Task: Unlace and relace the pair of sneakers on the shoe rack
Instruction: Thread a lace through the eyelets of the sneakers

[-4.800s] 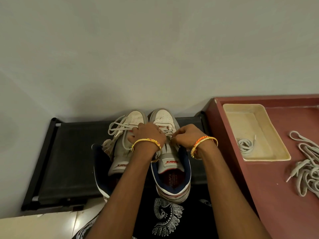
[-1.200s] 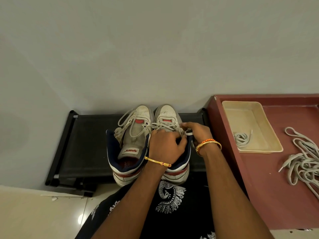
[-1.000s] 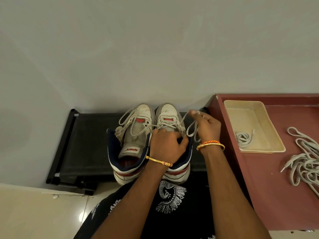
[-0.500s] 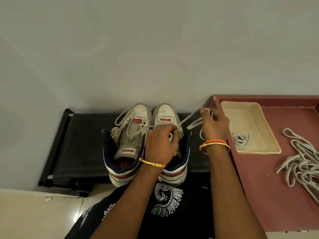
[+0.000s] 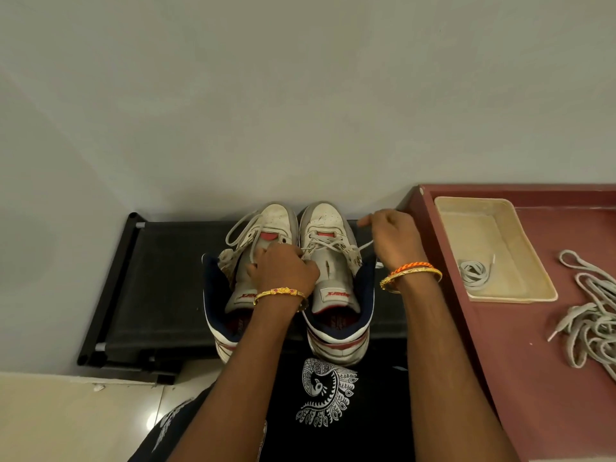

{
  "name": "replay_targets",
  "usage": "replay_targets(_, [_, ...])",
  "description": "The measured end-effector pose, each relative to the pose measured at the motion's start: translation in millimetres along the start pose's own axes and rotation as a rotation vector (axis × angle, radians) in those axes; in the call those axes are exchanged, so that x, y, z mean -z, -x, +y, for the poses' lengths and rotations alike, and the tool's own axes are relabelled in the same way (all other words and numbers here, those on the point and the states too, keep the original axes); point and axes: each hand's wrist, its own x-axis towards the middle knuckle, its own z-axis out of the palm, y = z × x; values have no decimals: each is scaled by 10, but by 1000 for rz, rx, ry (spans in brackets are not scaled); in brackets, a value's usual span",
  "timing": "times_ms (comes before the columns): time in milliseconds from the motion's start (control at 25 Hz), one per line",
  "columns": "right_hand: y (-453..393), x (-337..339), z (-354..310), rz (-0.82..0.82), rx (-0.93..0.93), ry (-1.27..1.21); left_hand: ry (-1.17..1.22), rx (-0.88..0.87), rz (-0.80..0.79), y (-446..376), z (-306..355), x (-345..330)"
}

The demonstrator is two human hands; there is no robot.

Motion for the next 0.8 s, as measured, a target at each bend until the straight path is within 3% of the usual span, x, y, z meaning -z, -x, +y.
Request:
replay_targets(120, [-16, -213, 52, -54, 81, 182, 211, 33, -44, -55, -23, -4])
replay_targets(320, [-18, -496, 189, -32, 43, 441, 258, 65, -120, -164, -75, 51])
replay_targets(480, [21, -525, 148, -85, 33, 473, 392, 153, -172, -203, -76, 133])
replay_targets(800, [25, -614, 153, -134, 30, 508, 377, 149, -180, -254, -91, 98])
